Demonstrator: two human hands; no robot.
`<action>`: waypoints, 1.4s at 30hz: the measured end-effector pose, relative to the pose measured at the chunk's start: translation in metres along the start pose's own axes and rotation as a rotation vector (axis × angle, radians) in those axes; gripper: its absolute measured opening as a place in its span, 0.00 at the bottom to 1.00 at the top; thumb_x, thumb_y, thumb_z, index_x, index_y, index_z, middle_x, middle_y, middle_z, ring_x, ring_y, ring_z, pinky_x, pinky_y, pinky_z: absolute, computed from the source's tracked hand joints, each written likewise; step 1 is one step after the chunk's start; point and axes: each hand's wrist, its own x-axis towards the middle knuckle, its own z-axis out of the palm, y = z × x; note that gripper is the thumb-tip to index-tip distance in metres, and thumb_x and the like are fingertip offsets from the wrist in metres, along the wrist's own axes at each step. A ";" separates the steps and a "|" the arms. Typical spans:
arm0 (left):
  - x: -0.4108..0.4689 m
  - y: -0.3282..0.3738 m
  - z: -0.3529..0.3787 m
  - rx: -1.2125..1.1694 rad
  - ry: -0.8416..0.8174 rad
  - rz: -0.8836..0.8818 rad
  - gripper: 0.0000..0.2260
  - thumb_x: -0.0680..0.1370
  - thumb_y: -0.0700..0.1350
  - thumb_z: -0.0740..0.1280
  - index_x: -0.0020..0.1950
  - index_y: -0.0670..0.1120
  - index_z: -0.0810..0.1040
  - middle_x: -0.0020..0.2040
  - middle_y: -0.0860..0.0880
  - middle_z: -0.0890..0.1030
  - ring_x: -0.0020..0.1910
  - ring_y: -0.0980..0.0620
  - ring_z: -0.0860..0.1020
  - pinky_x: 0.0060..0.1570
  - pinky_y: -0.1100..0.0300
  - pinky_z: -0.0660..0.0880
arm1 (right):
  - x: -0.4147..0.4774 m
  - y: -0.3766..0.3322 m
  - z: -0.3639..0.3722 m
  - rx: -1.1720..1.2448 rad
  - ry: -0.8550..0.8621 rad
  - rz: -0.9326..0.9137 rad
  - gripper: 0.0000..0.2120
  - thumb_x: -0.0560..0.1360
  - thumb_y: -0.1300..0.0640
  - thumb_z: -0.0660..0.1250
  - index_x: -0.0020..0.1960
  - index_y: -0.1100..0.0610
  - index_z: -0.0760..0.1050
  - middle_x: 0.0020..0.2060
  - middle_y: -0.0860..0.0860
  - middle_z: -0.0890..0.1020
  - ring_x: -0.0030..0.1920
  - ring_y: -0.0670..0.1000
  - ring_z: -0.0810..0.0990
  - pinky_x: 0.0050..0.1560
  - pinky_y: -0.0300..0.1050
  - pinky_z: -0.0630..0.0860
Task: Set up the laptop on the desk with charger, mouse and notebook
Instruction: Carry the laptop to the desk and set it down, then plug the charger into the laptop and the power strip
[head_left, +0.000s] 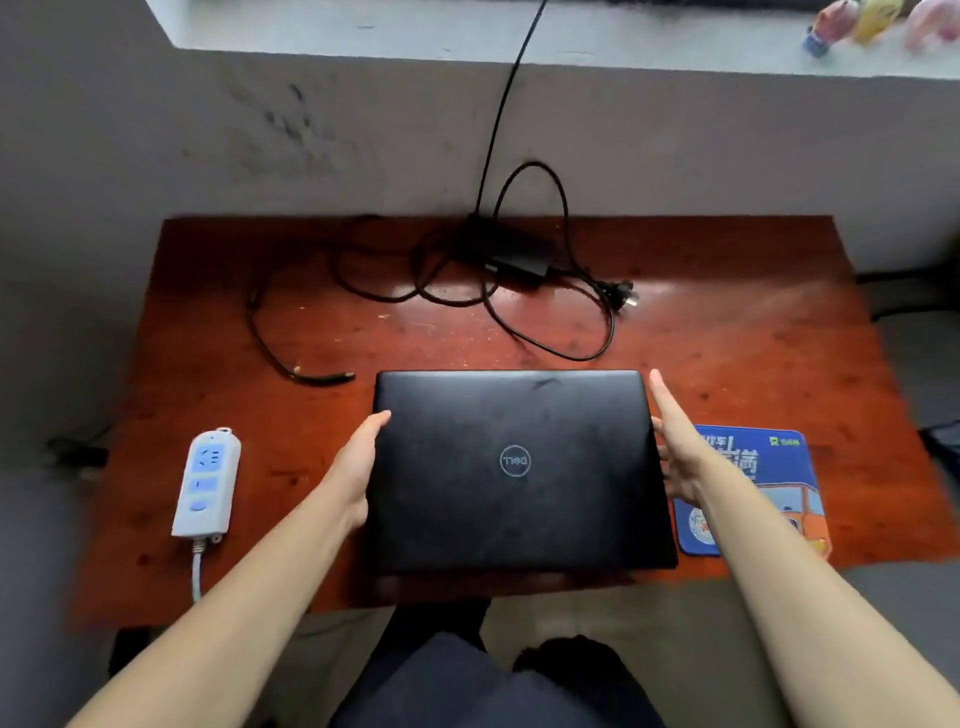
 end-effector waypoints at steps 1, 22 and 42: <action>0.009 0.004 0.000 0.014 0.018 -0.021 0.25 0.72 0.64 0.67 0.62 0.50 0.81 0.58 0.51 0.84 0.57 0.48 0.81 0.60 0.49 0.76 | 0.005 -0.003 0.004 0.022 0.008 0.003 0.37 0.66 0.17 0.51 0.35 0.44 0.86 0.30 0.46 0.85 0.32 0.49 0.85 0.33 0.41 0.75; 0.031 0.002 0.031 -0.003 0.106 -0.087 0.41 0.61 0.70 0.66 0.70 0.52 0.74 0.71 0.48 0.72 0.65 0.43 0.74 0.65 0.40 0.72 | 0.040 -0.001 -0.003 0.051 0.013 0.019 0.46 0.52 0.11 0.56 0.56 0.40 0.80 0.56 0.42 0.81 0.53 0.47 0.77 0.52 0.48 0.71; -0.014 -0.051 0.048 0.240 0.246 0.217 0.37 0.77 0.66 0.61 0.81 0.51 0.54 0.81 0.49 0.57 0.78 0.46 0.58 0.75 0.44 0.57 | 0.037 0.054 -0.026 -0.185 0.045 -0.346 0.47 0.72 0.29 0.65 0.81 0.53 0.54 0.79 0.50 0.62 0.78 0.55 0.61 0.76 0.55 0.59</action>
